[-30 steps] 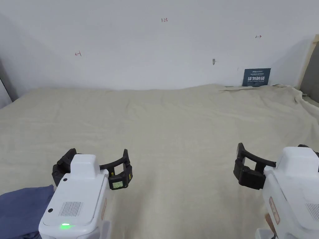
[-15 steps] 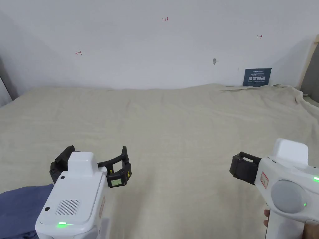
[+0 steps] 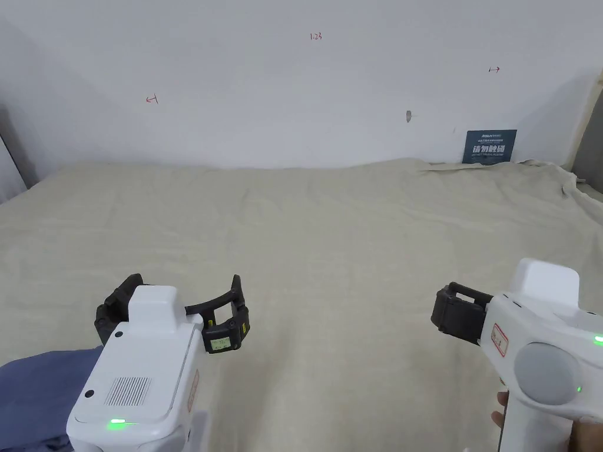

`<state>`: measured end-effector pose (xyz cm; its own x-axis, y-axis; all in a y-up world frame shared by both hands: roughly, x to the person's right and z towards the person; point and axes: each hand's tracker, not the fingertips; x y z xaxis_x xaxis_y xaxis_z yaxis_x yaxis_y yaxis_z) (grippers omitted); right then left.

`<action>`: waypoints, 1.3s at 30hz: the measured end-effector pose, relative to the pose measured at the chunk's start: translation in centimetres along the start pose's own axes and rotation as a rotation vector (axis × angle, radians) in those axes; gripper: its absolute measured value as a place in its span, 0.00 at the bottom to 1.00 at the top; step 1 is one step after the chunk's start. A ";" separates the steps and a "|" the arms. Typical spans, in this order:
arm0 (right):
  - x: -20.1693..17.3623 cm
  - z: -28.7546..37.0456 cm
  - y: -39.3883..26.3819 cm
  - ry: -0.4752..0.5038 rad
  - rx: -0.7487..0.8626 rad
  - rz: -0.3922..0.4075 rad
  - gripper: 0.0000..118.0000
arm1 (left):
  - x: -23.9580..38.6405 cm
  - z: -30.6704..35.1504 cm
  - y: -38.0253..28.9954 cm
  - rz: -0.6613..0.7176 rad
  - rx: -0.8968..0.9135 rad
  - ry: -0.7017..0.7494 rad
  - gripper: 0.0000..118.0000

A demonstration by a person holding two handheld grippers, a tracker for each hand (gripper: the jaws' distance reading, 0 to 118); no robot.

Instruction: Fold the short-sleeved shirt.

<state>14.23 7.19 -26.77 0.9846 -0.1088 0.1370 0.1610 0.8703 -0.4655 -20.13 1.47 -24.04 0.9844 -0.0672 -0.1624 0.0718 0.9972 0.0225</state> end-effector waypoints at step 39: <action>1.5 0.2 -2.6 0.133 0.439 0.141 0.95 | 0.2 0.2 0.3 -0.006 0.021 0.008 1.00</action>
<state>15.30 4.90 -25.14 0.9996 -0.0110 -0.0277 0.0095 0.9985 -0.0539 -19.91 1.80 -23.86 0.9827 -0.0725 -0.1704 0.0807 0.9959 0.0418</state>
